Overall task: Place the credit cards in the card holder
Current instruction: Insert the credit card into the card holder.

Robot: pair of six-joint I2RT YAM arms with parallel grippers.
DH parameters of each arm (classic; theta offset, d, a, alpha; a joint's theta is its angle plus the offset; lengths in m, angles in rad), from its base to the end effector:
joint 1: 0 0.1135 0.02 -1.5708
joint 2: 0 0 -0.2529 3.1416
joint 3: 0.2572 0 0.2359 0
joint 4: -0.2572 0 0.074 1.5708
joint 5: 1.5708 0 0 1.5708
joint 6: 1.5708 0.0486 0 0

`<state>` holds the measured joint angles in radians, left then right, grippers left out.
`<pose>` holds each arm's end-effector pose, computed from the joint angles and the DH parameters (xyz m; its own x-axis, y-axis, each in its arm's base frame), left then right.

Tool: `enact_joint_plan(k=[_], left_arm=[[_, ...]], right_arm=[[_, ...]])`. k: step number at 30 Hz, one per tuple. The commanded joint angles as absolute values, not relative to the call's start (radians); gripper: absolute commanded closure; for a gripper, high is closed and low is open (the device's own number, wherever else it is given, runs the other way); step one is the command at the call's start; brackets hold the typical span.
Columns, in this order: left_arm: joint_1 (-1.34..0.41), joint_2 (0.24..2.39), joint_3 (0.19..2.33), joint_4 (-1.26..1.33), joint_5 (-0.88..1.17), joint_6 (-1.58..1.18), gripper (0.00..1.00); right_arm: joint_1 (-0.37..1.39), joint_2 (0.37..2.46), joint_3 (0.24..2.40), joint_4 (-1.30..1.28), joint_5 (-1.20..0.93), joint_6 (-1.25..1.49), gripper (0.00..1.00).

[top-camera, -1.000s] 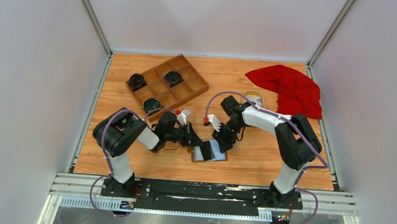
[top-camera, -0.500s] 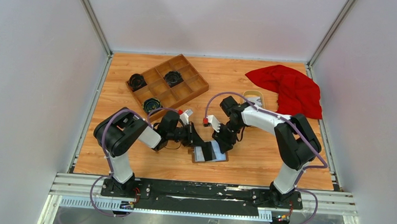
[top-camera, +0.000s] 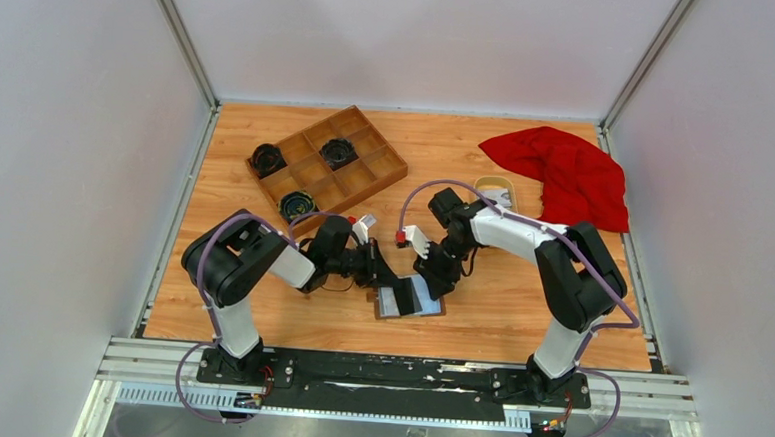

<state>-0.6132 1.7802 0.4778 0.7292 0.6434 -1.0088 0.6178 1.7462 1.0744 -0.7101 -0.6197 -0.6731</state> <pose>0.2169 -0.1883 0.0956 -0.9748 -0.1419 -0.1724 0.0897 0.4582 -0.8843 0.2293 0.1976 0.1560 -0.2767 -0.8191 -0.5024 -0.9373 0.1148 0.3290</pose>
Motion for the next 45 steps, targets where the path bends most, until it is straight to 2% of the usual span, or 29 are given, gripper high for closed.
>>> enact_joint_plan(k=[1, 13, 15, 17, 21, 29, 32, 45], left_arm=[[-0.637, 1.802, 0.497, 0.646, 0.623, -0.999, 1.00], [-0.675, 1.842, 0.549, 0.646, 0.611, -1.018, 0.98], [-0.676, 1.837, 0.551, 0.646, 0.608, -1.020, 0.94], [-0.676, 1.826, 0.547, 0.646, 0.603, -1.020, 0.84], [-0.675, 1.798, 0.531, 0.646, 0.589, -1.020, 0.71], [-0.665, 1.701, 0.540, 0.502, 0.512, -0.937, 0.59], [-0.664, 1.677, 0.548, 0.432, 0.480, -0.897, 0.52], [-0.664, 1.563, 0.625, 0.193, 0.351, -0.764, 0.49]], right_arm=[[0.648, 1.772, 1.088, -0.727, -0.603, -0.684, 0.64], [0.656, 1.769, 1.091, -0.729, -0.603, -0.683, 0.64], [0.656, 1.768, 1.093, -0.731, -0.602, -0.682, 0.64], [0.656, 1.761, 1.100, -0.739, -0.601, -0.680, 0.63], [0.656, 1.732, 1.109, -0.755, -0.606, -0.690, 0.60], [0.649, 1.688, 1.110, -0.771, -0.609, -0.710, 0.57], [0.643, 1.680, 1.111, -0.774, -0.617, -0.712, 0.57], [0.634, 1.686, 1.117, -0.776, -0.625, -0.704, 0.58]])
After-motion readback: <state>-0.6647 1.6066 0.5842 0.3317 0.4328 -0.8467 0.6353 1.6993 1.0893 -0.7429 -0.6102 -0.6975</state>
